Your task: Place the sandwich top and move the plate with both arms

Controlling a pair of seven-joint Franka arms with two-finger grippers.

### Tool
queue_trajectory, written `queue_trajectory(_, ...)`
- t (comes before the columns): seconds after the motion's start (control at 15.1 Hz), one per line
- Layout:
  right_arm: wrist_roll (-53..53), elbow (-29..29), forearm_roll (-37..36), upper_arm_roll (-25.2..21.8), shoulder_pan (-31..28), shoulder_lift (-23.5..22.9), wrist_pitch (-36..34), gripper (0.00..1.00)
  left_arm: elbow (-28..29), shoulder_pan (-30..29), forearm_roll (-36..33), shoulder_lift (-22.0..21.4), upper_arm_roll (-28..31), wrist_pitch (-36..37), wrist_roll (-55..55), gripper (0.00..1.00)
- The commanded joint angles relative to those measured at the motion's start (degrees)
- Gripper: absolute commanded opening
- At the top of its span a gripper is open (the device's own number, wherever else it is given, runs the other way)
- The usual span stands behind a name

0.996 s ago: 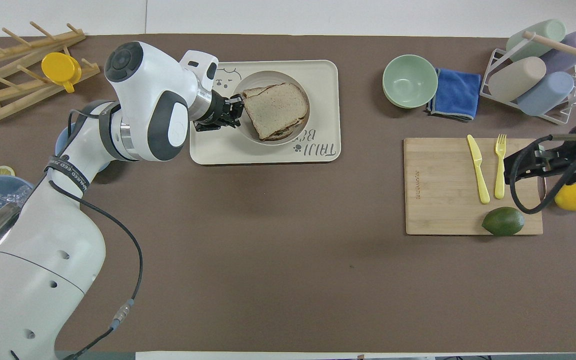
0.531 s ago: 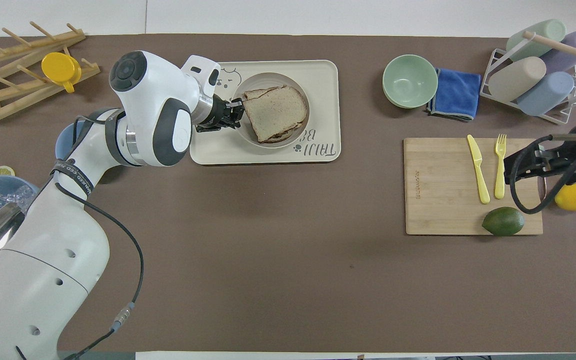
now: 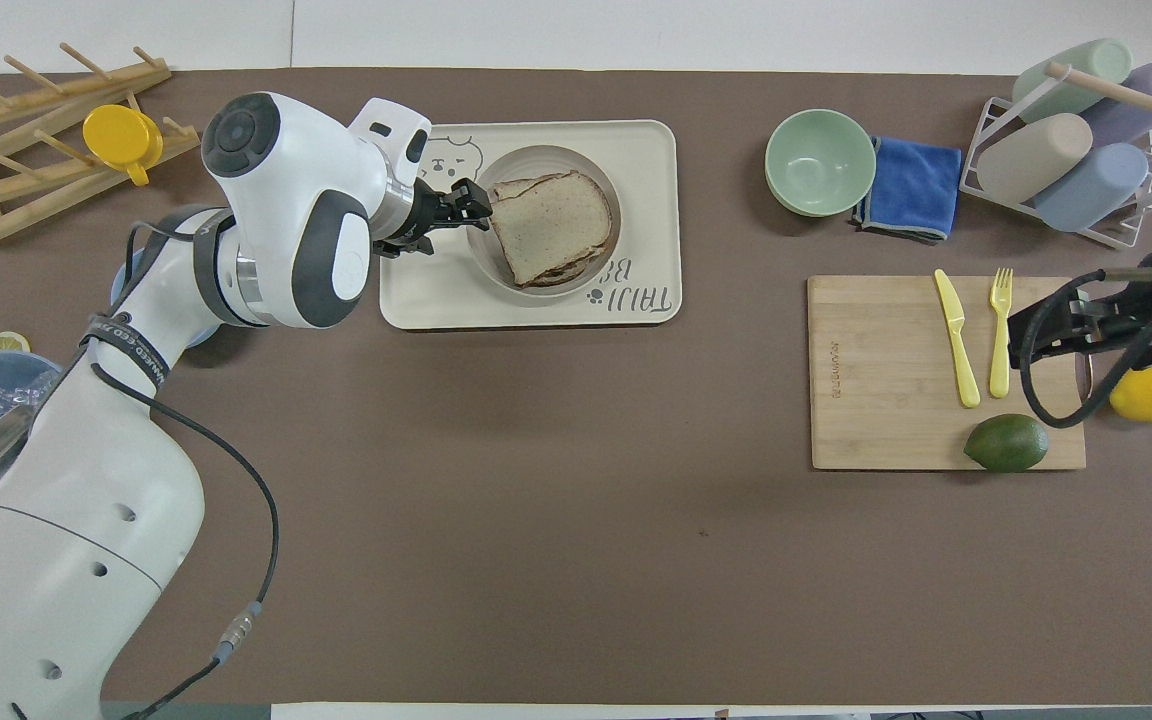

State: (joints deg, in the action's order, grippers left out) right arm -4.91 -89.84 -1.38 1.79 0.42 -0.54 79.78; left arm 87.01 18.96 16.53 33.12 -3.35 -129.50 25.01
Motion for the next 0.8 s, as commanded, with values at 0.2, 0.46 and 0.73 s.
queue_trajectory(0.2, 1.4, 0.0, 0.9, 0.1, -0.6, 0.4, -0.3, 1.00, 0.8, -3.8, -10.5, -8.8, 1.9, 8.1, -0.7, 1.00)
queue_trajectory(0.46, 1.4, 0.0, 0.9, 0.1, -0.6, 0.4, -0.3, 1.00, 0.7, -6.8, -12.0, -14.6, 2.1, 15.7, -0.8, 1.00)
queue_trajectory(0.73, 1.4, 0.0, 0.9, 0.1, -0.6, 0.4, -0.3, 1.00, 0.7, -7.0, -16.0, -19.0, 2.6, 22.7, -0.8, 1.00)
